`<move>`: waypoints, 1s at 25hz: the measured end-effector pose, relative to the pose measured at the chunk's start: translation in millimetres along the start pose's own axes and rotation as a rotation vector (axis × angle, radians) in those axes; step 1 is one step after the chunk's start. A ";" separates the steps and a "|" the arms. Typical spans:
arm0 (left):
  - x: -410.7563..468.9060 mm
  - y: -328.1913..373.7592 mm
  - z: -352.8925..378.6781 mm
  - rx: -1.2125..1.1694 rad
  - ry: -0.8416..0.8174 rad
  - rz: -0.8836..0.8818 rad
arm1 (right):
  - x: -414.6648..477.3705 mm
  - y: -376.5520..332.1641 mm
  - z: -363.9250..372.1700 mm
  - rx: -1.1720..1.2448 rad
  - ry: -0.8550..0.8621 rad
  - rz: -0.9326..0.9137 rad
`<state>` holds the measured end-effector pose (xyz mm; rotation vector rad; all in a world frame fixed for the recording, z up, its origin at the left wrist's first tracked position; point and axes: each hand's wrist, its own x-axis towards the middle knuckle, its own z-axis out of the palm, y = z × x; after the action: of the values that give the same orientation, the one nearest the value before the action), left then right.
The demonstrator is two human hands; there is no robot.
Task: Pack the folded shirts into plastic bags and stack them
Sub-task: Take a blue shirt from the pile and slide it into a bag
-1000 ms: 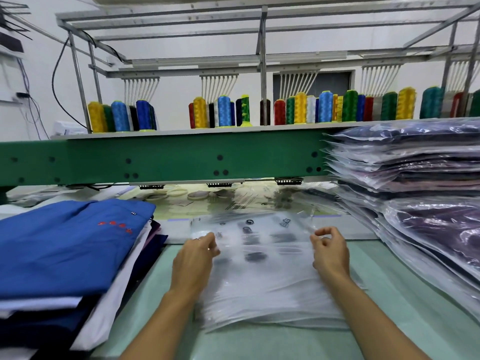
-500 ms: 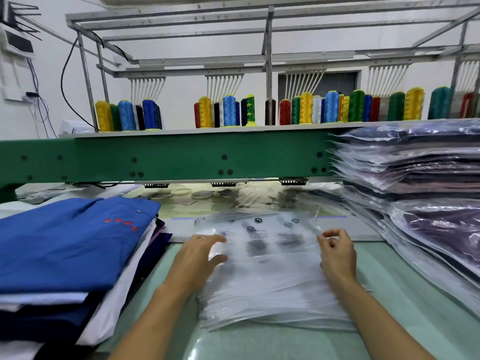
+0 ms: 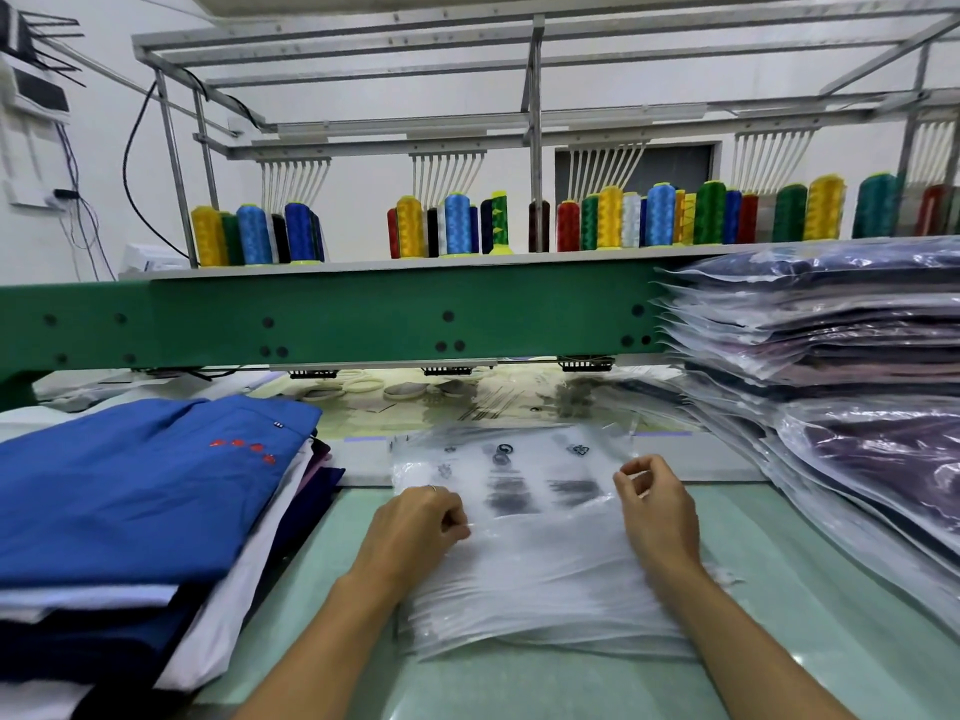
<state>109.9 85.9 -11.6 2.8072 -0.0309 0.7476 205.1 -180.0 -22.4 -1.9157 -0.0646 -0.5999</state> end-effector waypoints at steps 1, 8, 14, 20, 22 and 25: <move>0.3 1.0 -0.3 -0.002 0.008 -0.014 | -4.3 -3.5 -0.5 -0.132 0.009 -0.093; -3.2 15.7 -0.5 -0.003 0.196 -0.039 | -16.1 -21.3 2.5 -0.296 -0.292 -0.529; -2.5 16.3 -7.9 -0.024 0.330 -0.003 | -19.9 -28.6 2.1 -0.366 -0.160 -0.662; 0.2 -0.5 -5.5 0.113 0.195 -0.023 | -13.2 -20.4 2.6 -0.418 -0.286 -0.613; -0.4 -6.8 -0.6 0.136 0.075 -0.042 | -12.4 -13.5 4.5 -0.493 -0.377 -0.532; 0.5 -5.4 0.8 0.091 0.084 -0.020 | -13.2 -13.3 3.1 -0.441 -0.300 -0.505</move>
<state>111.2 91.0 -13.2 2.8539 0.0466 0.8832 190.5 -168.7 -17.8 -2.4287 -0.6724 -0.6924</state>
